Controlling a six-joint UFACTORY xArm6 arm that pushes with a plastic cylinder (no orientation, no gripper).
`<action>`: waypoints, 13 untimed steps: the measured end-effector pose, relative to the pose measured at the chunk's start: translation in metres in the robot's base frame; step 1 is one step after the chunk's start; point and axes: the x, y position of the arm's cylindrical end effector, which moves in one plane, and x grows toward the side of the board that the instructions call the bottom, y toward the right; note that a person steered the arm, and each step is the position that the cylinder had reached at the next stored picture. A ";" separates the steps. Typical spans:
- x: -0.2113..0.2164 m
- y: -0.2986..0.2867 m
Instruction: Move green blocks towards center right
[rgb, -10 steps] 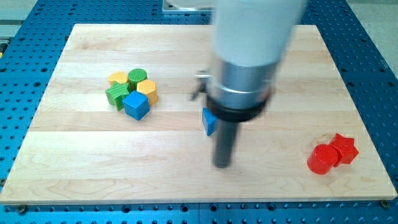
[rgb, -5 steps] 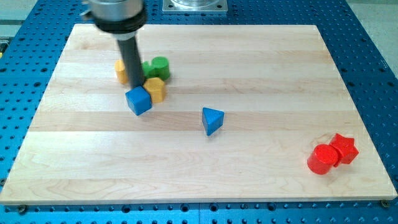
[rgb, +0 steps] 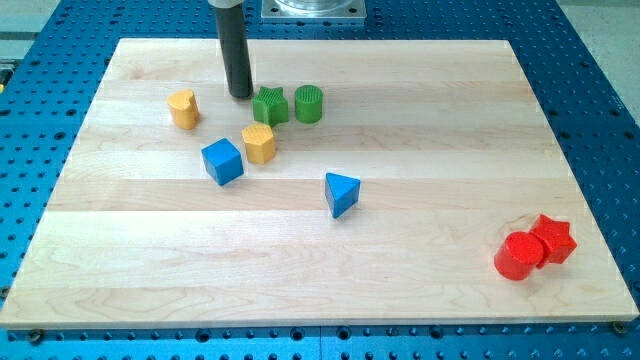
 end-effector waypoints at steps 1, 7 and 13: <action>0.020 0.017; 0.034 0.210; 0.151 0.311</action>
